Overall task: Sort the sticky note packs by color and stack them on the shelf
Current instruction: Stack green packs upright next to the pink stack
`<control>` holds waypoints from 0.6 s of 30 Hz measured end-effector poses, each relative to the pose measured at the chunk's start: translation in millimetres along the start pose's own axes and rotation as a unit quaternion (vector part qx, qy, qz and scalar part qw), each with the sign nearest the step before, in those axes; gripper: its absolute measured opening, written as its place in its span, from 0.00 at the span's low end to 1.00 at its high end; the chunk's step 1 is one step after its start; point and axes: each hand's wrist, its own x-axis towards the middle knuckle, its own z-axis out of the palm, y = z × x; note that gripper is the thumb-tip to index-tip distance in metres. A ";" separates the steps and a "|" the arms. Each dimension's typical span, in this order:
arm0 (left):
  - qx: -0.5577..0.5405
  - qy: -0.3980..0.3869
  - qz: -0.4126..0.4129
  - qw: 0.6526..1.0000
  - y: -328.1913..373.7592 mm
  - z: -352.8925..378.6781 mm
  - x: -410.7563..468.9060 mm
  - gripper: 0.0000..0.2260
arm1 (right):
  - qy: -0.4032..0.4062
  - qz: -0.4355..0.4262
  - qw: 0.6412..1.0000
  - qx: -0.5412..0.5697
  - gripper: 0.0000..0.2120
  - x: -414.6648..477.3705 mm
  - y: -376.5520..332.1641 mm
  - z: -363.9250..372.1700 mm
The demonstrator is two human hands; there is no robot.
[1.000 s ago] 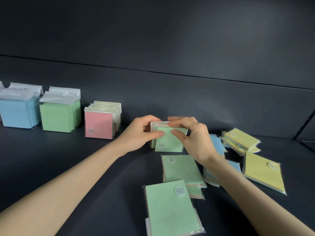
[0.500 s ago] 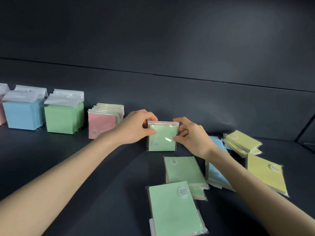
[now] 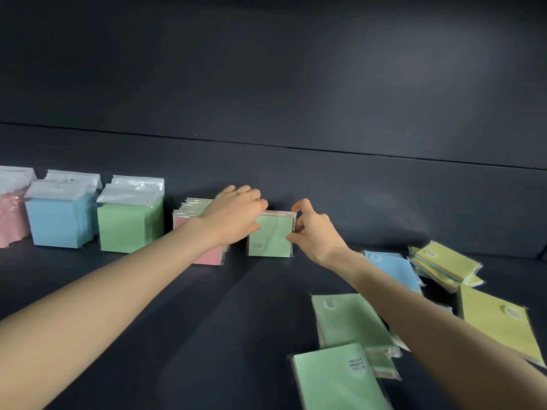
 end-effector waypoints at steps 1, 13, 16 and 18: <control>0.008 0.005 0.004 1.000 -1.1 1.5 1.0 0.13 | 0.004 0.001 1.000 -0.010 0.16 2.7 -0.1 1.0; 0.018 0.011 0.008 1.000 -2.3 9.1 7.1 0.14 | 0.026 0.014 0.997 -0.073 0.17 6.9 2.0 -0.5; 0.022 0.003 0.006 1.000 -1.1 8.0 8.3 0.15 | 0.015 0.021 0.997 -0.073 0.21 5.9 -1.1 2.3; 0.024 0.005 0.008 1.000 -1.3 7.9 7.7 0.15 | 0.008 0.017 0.997 -0.075 0.21 6.0 -2.2 4.6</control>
